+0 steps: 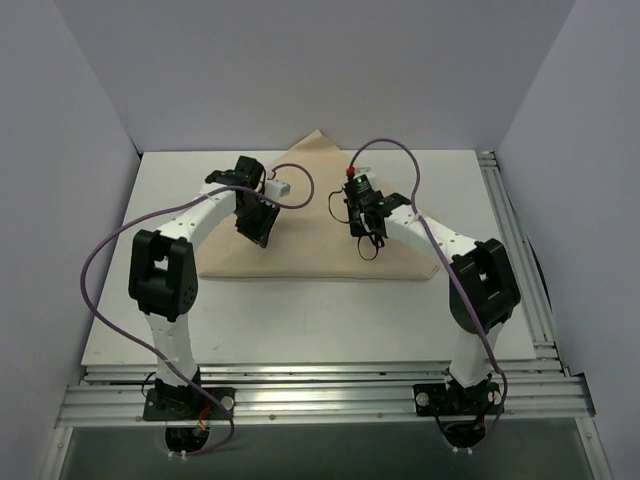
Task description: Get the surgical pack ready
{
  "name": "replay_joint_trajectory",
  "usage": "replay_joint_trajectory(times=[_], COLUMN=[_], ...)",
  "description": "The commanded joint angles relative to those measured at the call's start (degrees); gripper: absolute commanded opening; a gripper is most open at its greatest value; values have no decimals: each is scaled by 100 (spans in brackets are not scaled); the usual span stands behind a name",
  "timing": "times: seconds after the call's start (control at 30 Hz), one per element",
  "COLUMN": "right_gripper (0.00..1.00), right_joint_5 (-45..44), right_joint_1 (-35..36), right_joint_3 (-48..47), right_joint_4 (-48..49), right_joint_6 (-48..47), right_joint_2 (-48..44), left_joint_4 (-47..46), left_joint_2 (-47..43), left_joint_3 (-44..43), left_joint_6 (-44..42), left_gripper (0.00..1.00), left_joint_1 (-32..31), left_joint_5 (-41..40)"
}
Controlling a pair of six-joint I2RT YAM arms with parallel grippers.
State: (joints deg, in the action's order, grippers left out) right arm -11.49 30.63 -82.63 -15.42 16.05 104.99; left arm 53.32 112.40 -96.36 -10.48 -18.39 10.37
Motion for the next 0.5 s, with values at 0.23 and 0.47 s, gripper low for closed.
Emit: replay_joint_trajectory(times=[0.23,0.47], right_gripper=[0,0], right_joint_5=[356,815], right_joint_1=[-57,-400], right_joint_3=[1266,1970], right_joint_4=[767,1393], right_joint_6=[644,1058], right_joint_2=[117,294], left_joint_4=[-453,-779], left_joint_2=[703,1196], left_joint_3=[213,143], left_joint_6=[-200,-147], left_gripper=[38,38], left_joint_1=[-112,-129], left_joint_5=[-369,-501])
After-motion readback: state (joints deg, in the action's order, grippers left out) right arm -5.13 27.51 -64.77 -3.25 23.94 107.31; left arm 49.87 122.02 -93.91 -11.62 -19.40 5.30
